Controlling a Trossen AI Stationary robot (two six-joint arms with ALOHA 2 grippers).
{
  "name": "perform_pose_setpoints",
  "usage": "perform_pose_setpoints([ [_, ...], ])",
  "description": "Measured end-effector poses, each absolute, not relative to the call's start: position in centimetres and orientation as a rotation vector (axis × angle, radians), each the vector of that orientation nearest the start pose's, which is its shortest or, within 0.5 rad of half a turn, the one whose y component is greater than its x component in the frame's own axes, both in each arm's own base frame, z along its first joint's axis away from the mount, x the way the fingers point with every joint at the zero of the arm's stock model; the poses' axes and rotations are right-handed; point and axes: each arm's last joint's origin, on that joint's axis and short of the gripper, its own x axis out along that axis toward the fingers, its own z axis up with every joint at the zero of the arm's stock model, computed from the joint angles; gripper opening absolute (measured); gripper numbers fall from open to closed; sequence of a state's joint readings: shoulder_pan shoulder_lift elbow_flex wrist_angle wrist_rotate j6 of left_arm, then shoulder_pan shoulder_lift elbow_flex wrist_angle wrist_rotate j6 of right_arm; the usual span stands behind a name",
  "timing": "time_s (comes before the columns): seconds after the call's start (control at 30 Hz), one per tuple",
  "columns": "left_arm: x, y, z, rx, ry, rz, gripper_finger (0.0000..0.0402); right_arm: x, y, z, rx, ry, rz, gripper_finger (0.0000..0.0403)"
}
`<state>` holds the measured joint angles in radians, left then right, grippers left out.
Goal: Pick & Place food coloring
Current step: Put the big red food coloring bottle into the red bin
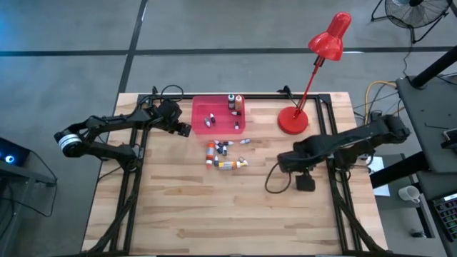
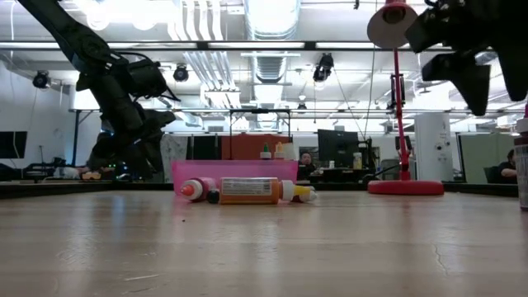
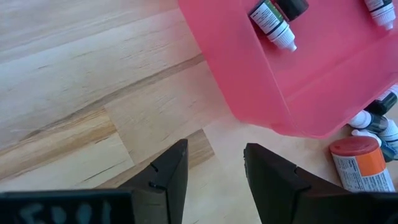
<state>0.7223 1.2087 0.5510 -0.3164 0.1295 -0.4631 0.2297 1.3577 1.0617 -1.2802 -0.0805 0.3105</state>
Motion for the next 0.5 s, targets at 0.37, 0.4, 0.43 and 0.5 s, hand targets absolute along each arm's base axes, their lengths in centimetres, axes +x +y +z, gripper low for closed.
perform_pose_setpoints([
  [0.37, 16.1, 13.7, 16.8, -0.828, 0.768, 0.755, 0.0131, 19.0, 6.2, 24.8, 0.04, 1.53, 0.115, 0.0256],
  [0.4, 16.1, 13.7, 16.8, -0.829, 0.768, 0.756, 0.0131, 19.0, 6.3, 24.8, 0.034, 1.533, 0.121, 0.0256],
  [0.43, 16.1, 13.7, 16.8, -0.829, 0.767, 0.756, 0.0131, 19.0, 6.3, 24.7, 0.034, 1.534, 0.123, 0.0256],
  [0.5, 16.1, 13.7, 16.8, -0.832, 0.766, 0.758, 0.0131, 19.0, 6.2, 24.5, 0.036, 1.539, 0.117, 0.0256],
])
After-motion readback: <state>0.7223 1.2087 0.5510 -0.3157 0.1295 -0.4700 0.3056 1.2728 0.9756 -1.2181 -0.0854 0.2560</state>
